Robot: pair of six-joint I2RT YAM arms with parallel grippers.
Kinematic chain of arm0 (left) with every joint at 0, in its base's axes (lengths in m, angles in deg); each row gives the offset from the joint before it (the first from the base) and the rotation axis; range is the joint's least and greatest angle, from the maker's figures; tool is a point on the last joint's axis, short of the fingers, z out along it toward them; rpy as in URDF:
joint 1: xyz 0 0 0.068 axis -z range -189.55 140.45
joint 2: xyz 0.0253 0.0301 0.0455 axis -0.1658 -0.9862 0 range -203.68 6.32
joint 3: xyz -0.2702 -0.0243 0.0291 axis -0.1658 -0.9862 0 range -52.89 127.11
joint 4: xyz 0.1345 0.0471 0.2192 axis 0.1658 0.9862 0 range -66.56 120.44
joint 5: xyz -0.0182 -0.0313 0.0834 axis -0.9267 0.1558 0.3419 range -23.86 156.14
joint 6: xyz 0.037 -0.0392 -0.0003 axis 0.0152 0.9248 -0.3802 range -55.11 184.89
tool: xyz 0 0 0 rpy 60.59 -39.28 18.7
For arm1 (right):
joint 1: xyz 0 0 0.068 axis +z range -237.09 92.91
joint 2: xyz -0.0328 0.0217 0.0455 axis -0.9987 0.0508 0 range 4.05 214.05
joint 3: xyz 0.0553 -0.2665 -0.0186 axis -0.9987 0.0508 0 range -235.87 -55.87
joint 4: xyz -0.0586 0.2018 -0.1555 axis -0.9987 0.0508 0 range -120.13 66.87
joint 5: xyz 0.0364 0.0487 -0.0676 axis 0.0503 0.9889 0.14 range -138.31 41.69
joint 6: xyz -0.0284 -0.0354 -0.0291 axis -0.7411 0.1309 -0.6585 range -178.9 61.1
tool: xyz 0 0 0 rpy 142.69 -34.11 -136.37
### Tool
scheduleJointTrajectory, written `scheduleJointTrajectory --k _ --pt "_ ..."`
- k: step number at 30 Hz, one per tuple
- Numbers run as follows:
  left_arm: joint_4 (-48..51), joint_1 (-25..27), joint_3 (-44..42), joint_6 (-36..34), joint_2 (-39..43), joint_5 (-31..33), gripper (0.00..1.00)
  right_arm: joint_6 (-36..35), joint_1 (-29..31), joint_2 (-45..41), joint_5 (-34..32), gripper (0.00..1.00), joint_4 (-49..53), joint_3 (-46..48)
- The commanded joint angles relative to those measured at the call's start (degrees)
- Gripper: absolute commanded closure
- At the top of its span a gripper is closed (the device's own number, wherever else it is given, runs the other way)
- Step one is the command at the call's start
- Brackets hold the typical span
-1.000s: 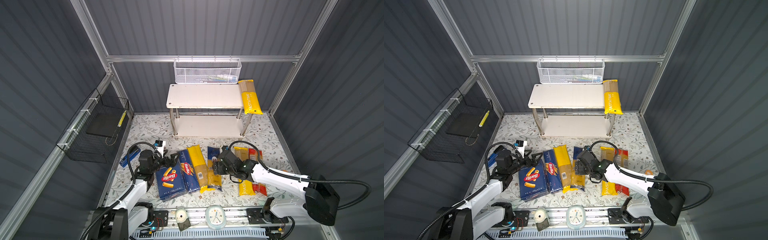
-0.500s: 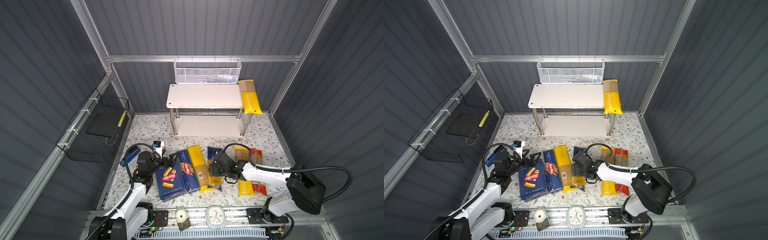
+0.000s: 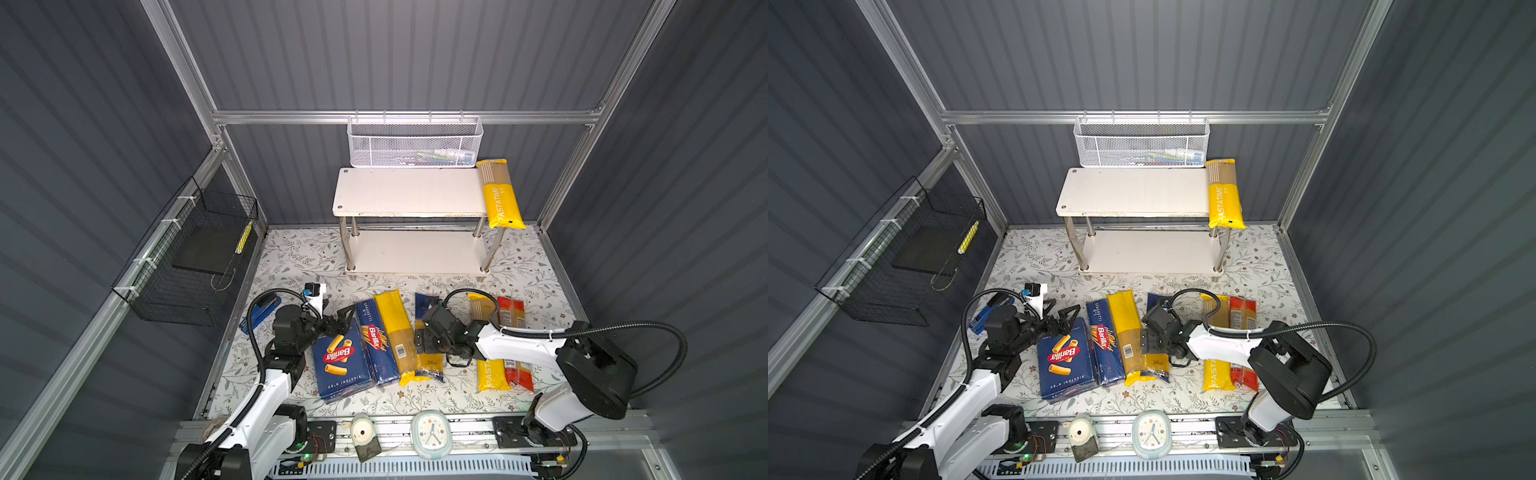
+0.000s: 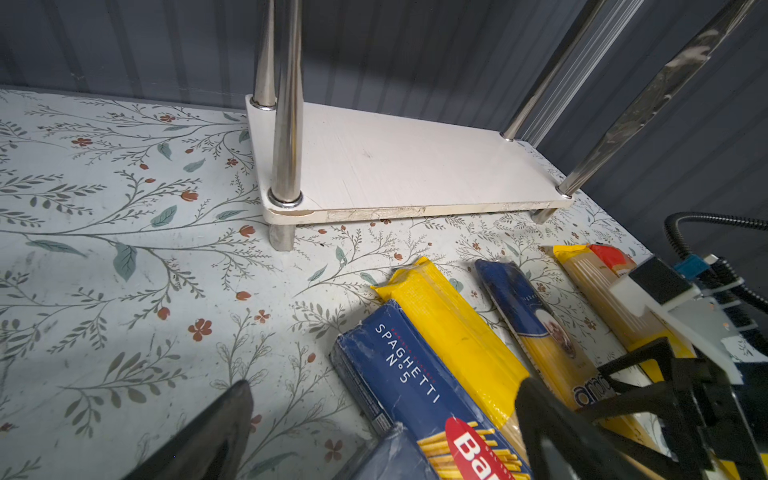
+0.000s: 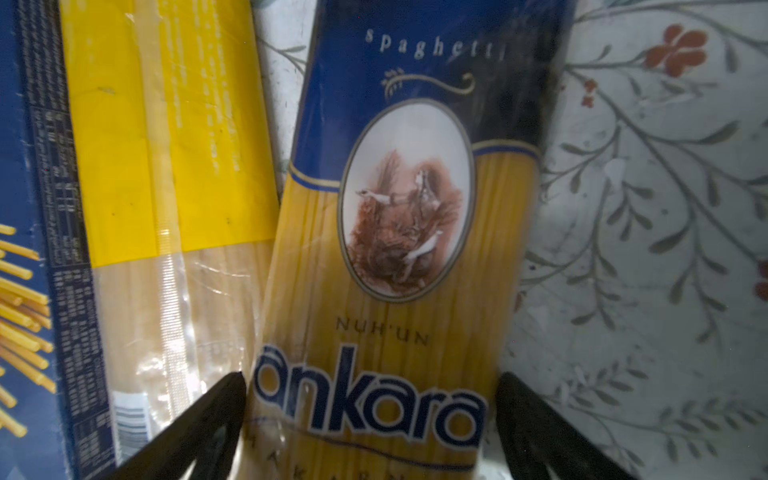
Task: Place and organize the pasta boxes and bags onto the shelf
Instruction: 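Lower the right gripper over the blue-and-yellow ankara spaghetti bag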
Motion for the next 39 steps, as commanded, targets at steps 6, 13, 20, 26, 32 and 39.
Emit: scheduleJointTrajectory --k 6,13,20,26,32,39 --pt "1.01 0.32 -0.16 -0.93 0.72 1.34 0.0 1.24 0.8 1.16 -0.73 0.06 0.86 -1.77" --pt "1.01 0.32 -0.46 -0.85 1.12 1.61 0.0 1.83 0.8 1.19 -2.04 0.08 3.39 -1.43" --pt "1.01 0.32 -0.47 -0.79 1.13 1.78 0.01 2.1 0.8 -2.7 -5.59 0.07 7.75 0.74" --pt "1.02 0.32 -0.49 -0.69 1.27 1.9 0.0 -1.69 0.89 -8.48 -5.05 0.07 8.12 2.22" --pt "1.01 0.32 -0.5 -0.75 1.28 1.88 0.0 -2.61 1.73 -10.52 -7.61 0.06 12.04 0.81" --pt "1.06 0.32 -0.34 -0.74 1.07 1.89 0.0 -2.47 3.35 -6.24 -8.08 0.03 11.39 -1.63"
